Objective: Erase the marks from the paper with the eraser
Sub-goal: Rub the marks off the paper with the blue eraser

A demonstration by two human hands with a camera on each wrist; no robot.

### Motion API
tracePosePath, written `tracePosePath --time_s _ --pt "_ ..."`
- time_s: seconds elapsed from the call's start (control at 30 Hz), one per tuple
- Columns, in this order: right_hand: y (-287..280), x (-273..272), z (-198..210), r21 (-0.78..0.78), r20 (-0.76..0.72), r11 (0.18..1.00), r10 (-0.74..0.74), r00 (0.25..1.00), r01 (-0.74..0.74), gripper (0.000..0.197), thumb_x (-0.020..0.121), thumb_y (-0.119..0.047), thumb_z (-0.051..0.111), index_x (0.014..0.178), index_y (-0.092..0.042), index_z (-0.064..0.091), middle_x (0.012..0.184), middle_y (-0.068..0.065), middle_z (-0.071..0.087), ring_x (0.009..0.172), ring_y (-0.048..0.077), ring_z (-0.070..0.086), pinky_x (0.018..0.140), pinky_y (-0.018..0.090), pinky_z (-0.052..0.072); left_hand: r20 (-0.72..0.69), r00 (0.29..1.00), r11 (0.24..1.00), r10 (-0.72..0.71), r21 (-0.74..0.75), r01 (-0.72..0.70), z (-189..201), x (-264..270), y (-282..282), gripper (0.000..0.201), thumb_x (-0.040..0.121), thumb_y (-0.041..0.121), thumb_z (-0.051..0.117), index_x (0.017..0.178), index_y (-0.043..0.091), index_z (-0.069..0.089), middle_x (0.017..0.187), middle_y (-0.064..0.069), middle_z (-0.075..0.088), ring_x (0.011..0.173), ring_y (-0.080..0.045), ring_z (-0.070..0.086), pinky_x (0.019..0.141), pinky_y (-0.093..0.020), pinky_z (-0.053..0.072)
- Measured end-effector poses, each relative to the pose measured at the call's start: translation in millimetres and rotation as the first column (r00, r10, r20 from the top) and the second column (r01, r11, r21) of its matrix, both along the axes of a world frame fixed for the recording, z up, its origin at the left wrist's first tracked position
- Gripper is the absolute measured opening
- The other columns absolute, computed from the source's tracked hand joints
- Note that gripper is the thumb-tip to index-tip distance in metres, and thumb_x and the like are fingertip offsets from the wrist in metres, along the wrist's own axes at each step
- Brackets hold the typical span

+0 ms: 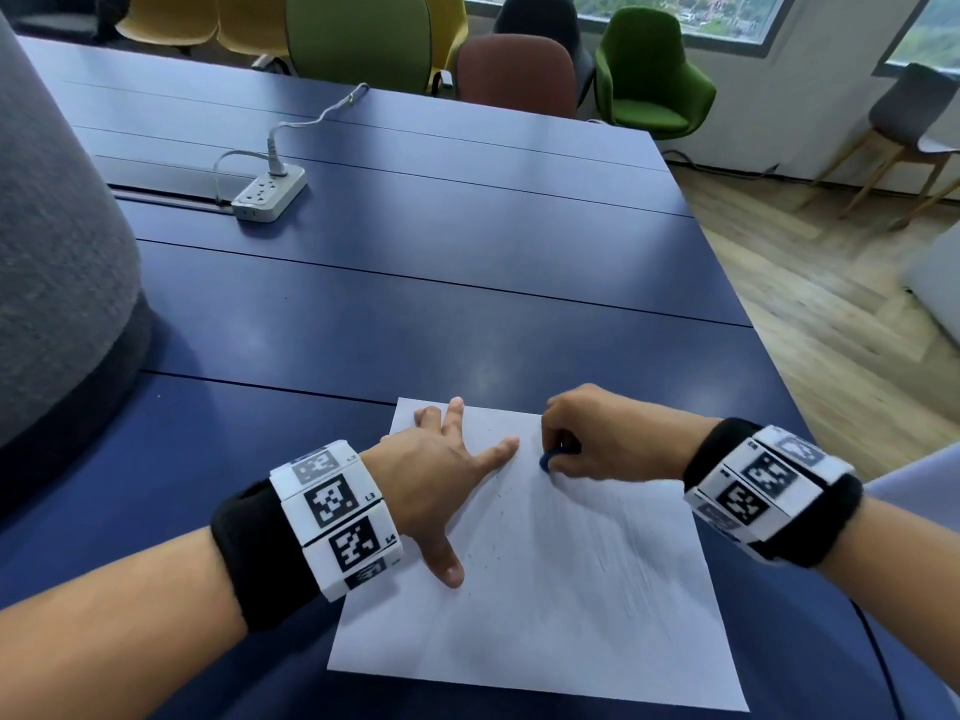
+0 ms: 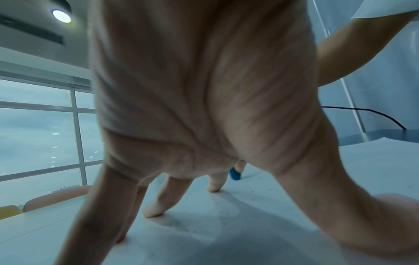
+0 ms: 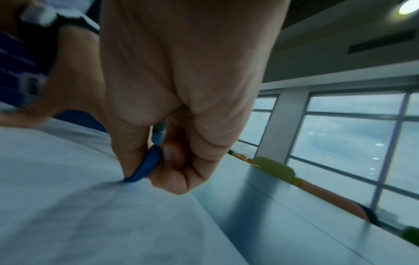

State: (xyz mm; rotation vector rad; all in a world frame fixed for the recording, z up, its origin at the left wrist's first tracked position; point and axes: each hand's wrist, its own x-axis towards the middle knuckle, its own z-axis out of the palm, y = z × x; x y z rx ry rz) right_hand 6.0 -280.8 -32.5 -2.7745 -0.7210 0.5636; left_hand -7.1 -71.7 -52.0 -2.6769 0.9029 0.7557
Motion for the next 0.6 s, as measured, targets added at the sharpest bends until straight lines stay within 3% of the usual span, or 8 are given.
tracePosePath --time_s 0.07,0.2,0.33,0.47,0.6 --pt "-2.2 3.3 -1.2 0.027 0.028 0.999 -0.028 0.999 0.027 0.01 0.084 -0.022 0.065 0.081 -0.013 0.067 0.082 0.0 0.065 0.069 0.019 0.06 0.066 0.038 0.054 0.001 1.0 1.0 0.0 0.0 0.0 0.2 -0.4 0.0 0.14 0.055 0.065 0.083 0.149 0.043 -0.018 0.157 -0.028 -0.015 0.141 -0.045 0.012 0.101 -0.049 0.044" --pt "5.5 -9.9 -5.1 0.048 -0.101 0.998 0.056 0.993 -0.052 0.007 0.082 -0.023 0.067 0.082 -0.016 0.068 0.081 0.0 0.065 0.068 0.018 0.06 0.062 0.032 0.051 -0.002 1.0 1.0 0.01 0.004 -0.01 1.5 -0.9 -0.4 0.139 0.056 0.064 0.083 0.15 0.044 -0.017 0.158 -0.027 -0.015 0.142 -0.045 0.011 0.1 -0.049 0.045" --pt "2.4 5.9 -5.8 0.063 -0.018 0.997 -0.044 0.999 0.045 0.006 0.083 -0.024 0.067 0.081 -0.018 0.067 0.082 -0.003 0.064 0.069 0.015 0.059 0.064 0.033 0.053 0.005 1.0 1.0 0.0 0.002 0.0 2.0 -1.1 0.4 0.139 0.056 0.064 0.083 0.15 0.043 -0.017 0.158 -0.027 -0.014 0.141 -0.045 0.012 0.1 -0.047 0.044" --pt "9.1 -9.9 -9.4 0.048 -0.085 0.997 0.059 0.995 -0.055 0.008 0.082 -0.025 0.065 0.081 -0.017 0.065 0.08 -0.003 0.063 0.068 0.018 0.059 0.061 0.031 0.051 0.0 1.0 1.0 0.011 0.005 -0.011 2.7 -1.2 0.6 0.139 0.056 0.064 0.083 0.15 0.044 -0.017 0.158 -0.026 -0.015 0.142 -0.045 0.011 0.1 -0.048 0.043" --pt "7.4 1.5 -6.6 0.06 -0.026 0.998 -0.026 0.999 0.028 0.01 0.083 -0.024 0.067 0.076 -0.019 0.062 0.081 -0.003 0.064 0.068 0.017 0.059 0.06 0.029 0.049 0.001 1.0 1.0 0.003 0.004 -0.003 3.1 -1.5 0.4 0.138 0.057 0.063 0.083 0.15 0.044 -0.017 0.158 -0.027 -0.015 0.142 -0.045 0.011 0.101 -0.047 0.041"
